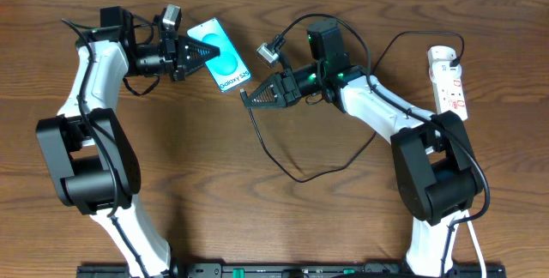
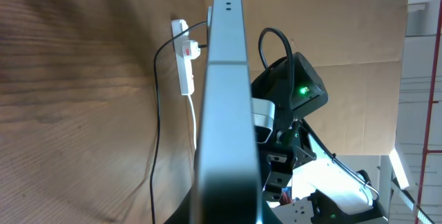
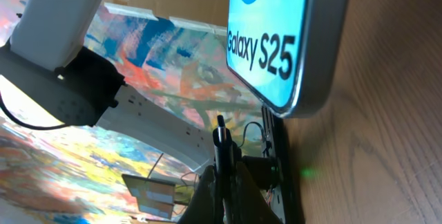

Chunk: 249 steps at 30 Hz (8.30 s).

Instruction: Plug charger to phone and switch on socket

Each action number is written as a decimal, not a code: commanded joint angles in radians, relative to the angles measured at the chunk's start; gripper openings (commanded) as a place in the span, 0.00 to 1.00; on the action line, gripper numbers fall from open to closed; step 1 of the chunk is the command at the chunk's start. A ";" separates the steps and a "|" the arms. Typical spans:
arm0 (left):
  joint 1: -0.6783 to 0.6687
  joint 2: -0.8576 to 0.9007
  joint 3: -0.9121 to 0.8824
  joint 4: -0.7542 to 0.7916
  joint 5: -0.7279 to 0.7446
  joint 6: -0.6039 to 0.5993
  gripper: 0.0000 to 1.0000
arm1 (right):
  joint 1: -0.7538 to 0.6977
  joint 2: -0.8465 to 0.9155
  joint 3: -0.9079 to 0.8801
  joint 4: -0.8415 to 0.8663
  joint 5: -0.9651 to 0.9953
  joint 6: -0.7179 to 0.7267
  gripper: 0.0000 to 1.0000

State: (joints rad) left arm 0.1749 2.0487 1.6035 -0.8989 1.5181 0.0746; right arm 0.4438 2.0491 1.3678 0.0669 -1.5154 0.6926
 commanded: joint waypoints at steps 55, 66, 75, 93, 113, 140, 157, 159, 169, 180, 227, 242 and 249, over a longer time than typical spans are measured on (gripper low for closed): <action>-0.029 -0.005 0.016 0.033 0.056 -0.076 0.07 | 0.021 0.001 0.008 -0.003 0.050 -0.036 0.01; -0.029 -0.005 0.016 0.033 0.056 -0.076 0.07 | 0.019 0.001 0.008 -0.003 0.050 -0.037 0.01; -0.029 -0.005 0.016 0.033 0.056 -0.076 0.07 | 0.009 0.001 0.008 -0.003 0.045 -0.040 0.01; -0.029 -0.005 0.016 0.032 0.056 -0.076 0.07 | -0.015 0.001 0.008 -0.003 0.042 -0.047 0.01; -0.029 -0.005 0.016 0.030 0.056 -0.076 0.07 | -0.013 0.001 0.008 -0.003 0.039 -0.047 0.01; -0.029 -0.005 0.016 0.034 0.056 -0.068 0.07 | -0.008 0.001 0.008 -0.003 0.043 -0.054 0.01; -0.029 -0.005 0.016 0.034 0.056 -0.025 0.07 | -0.013 0.001 0.008 -0.003 0.035 -0.023 0.01; -0.029 -0.005 0.016 0.034 0.056 -0.022 0.07 | -0.014 0.001 0.008 0.000 0.035 -0.023 0.01; -0.029 -0.005 0.016 0.033 0.056 -0.017 0.07 | -0.021 0.001 0.008 0.001 0.039 -0.016 0.01; -0.027 -0.005 0.016 0.034 0.055 -0.103 0.07 | -0.008 0.001 0.008 0.000 0.047 -0.029 0.01; -0.027 -0.005 0.016 0.111 0.055 -0.126 0.07 | 0.002 0.001 0.008 0.000 0.036 -0.027 0.01; -0.027 -0.005 0.016 0.113 0.055 -0.137 0.07 | -0.017 0.001 0.008 0.001 0.035 -0.029 0.01; -0.027 -0.005 0.016 0.113 0.055 -0.137 0.07 | -0.021 0.001 0.008 0.005 0.040 -0.028 0.01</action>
State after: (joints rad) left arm 0.1459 2.0487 1.6035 -0.7872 1.5208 -0.0563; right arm 0.4274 2.0491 1.3678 0.0689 -1.4586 0.6701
